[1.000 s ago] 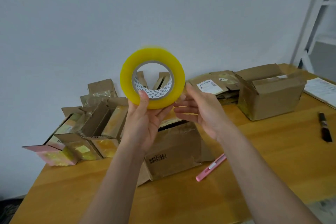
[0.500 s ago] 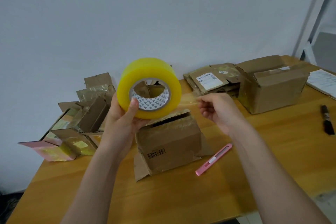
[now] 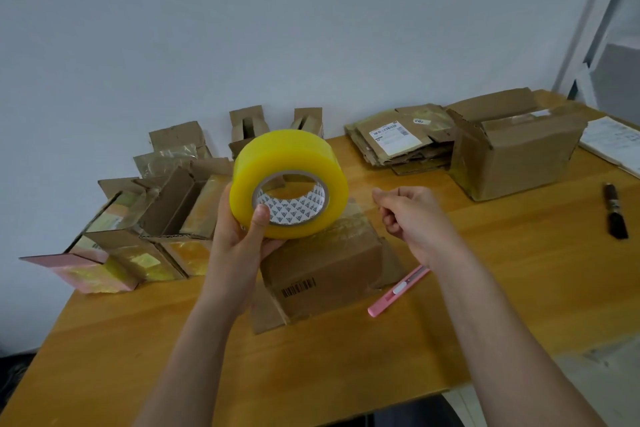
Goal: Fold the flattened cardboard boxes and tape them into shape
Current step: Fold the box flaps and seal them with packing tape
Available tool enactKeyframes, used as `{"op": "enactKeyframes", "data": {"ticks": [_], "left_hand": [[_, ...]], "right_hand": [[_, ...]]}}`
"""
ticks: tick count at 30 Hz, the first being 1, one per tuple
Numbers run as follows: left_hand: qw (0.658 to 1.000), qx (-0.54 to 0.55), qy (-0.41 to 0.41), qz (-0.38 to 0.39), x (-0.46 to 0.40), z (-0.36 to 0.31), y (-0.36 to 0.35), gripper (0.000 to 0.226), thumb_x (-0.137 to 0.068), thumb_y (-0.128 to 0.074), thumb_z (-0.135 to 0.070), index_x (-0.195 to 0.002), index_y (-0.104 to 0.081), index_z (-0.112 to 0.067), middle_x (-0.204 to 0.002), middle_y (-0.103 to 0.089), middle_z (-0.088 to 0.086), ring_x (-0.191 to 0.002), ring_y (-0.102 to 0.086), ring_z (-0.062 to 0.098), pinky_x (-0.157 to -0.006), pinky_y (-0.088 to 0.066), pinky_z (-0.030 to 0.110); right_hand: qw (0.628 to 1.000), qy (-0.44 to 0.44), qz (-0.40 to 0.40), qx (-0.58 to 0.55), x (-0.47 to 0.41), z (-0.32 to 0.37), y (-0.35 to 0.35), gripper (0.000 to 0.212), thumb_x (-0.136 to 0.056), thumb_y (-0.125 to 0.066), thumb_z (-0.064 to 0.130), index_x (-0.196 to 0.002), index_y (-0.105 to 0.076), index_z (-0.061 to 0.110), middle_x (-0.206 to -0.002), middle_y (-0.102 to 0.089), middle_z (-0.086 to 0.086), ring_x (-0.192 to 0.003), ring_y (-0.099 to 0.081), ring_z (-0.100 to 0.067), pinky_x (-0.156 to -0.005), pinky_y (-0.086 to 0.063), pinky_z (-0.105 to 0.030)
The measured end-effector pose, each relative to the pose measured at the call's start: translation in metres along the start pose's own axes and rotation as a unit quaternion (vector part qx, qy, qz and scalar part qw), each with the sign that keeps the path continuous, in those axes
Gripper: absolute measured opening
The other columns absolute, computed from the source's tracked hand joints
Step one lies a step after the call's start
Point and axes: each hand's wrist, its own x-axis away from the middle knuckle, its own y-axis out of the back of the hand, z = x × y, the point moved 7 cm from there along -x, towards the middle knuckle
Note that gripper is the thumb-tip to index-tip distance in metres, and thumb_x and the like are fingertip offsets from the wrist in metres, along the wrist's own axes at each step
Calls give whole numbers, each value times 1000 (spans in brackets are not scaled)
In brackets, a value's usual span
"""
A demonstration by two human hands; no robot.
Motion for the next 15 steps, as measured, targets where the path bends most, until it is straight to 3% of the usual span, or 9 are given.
{"op": "enactKeyframes", "data": {"ticks": [6, 11, 15], "left_hand": [[1000, -8, -15, -12, 3, 1, 5, 58, -90, -53, -36, -146, -38, -29, -134, -59, -4, -123, -58, 19, -88, -56, 42], [999, -23, -31, -5, 4, -3, -2, 64, -87, -55, -33, -147, -38, -20, -133, -59, 1, -119, -61, 16, -77, -57, 26], [999, -26, -40, -6, 4, -5, -4, 64, -87, -54, -33, -147, -39, -20, -130, -60, -2, -116, -62, 12, -75, -57, 25]], "right_hand": [[999, -26, -8, 18, 1, -14, -3, 19, -93, -65, 16, -76, -58, 9, -60, -51, 2, -52, -45, -9, -44, -36, -18], [999, -46, -20, 7, 0, -27, 0, 19, -94, -64, 16, -77, -58, 9, -63, -50, -1, -54, -43, -11, -46, -33, -21], [999, -51, -16, 0, -1, -32, -1, 18, -94, -63, 16, -78, -59, 8, -64, -49, -1, -54, -42, -11, -47, -32, -22]]}}
